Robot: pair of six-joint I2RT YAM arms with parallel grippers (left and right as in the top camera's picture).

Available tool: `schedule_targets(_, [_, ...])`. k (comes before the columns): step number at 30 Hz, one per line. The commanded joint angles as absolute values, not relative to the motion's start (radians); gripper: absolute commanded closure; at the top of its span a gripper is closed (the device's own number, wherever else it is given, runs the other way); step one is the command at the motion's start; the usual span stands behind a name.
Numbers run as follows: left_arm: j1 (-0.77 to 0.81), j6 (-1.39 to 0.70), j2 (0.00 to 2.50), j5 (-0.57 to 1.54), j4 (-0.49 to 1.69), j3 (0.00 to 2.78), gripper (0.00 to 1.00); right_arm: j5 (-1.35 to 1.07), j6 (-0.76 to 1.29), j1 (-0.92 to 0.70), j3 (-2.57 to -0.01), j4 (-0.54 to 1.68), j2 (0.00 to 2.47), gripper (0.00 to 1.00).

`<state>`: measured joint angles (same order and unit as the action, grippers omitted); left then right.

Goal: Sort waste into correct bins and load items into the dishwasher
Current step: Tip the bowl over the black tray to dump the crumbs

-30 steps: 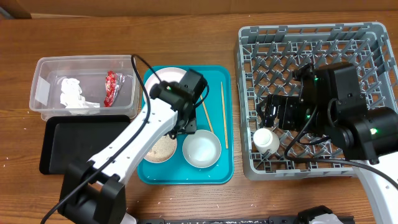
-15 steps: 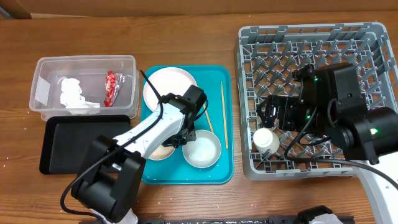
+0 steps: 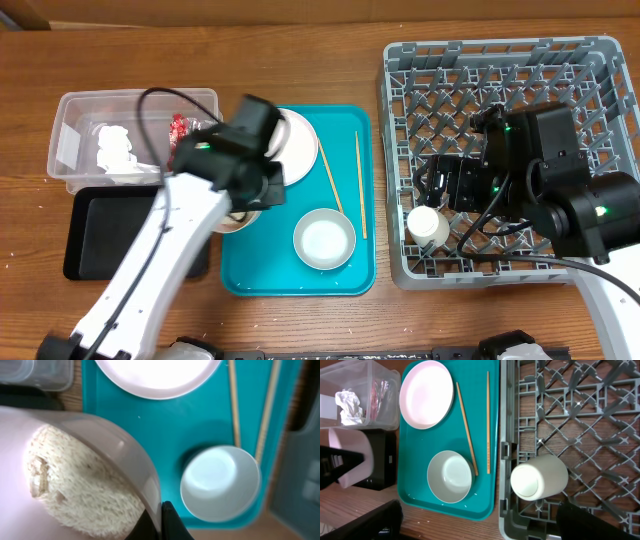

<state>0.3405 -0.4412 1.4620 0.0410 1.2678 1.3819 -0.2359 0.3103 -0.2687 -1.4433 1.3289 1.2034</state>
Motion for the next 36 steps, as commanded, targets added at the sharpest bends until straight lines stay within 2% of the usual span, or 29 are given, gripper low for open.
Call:
schedule_targets(1, [0.132, -0.149, 1.431, 0.369, 1.288, 1.363, 0.96, -0.237, 0.311, -0.268, -1.446, 1.326, 1.196, 0.00])
schedule_targets(6, [-0.257, 0.130, 1.434, 0.838, 1.226, 1.158, 0.96, -0.237, 0.311, -0.268, -1.446, 1.331, 1.196, 0.00])
schedule_targets(11, [-0.556, 0.351, 1.465, 1.052, 1.193, 0.971, 0.96, -0.237, 0.312, -0.268, -1.446, 1.333, 1.196, 0.00])
schedule_targets(13, [-0.661, 0.481, 1.513, 1.219, 1.200, 0.930, 0.96, -0.237, 0.311, -0.268, -1.446, 1.338, 1.196, 0.00])
schedule_targets(22, [-0.701, 0.566, 1.674, 1.406, 1.259, 0.919, 0.96, -0.237, 0.312, -0.268, -1.446, 1.343, 1.196, 0.00])
schedule_targets(29, [-0.702, 0.544, 1.681, 1.356, 1.233, 0.919, 0.96, -0.237, 0.312, -0.268, -1.446, 1.343, 1.196, 0.00])
schedule_targets(31, [-0.706, 0.407, 1.684, 1.327, 1.206, 0.919, 0.96, -0.237, 0.312, -0.268, -1.446, 1.342, 1.196, 0.00])
schedule_targets(33, [-0.708, 0.514, 1.682, 1.383, 1.259, 0.923, 0.96, -0.238, 0.313, -0.268, -1.446, 1.343, 1.196, 0.00])
schedule_targets(34, [-0.708, 0.466, 1.682, 1.360, 1.260, 0.923, 0.96, -0.238, 0.316, -0.268, -1.446, 1.342, 1.196, 0.00])
schedule_targets(36, [-0.710, 0.503, 1.682, 1.361, 1.290, 0.925, 0.96, -0.237, 0.315, -0.268, -1.446, 1.342, 1.196, 0.00])
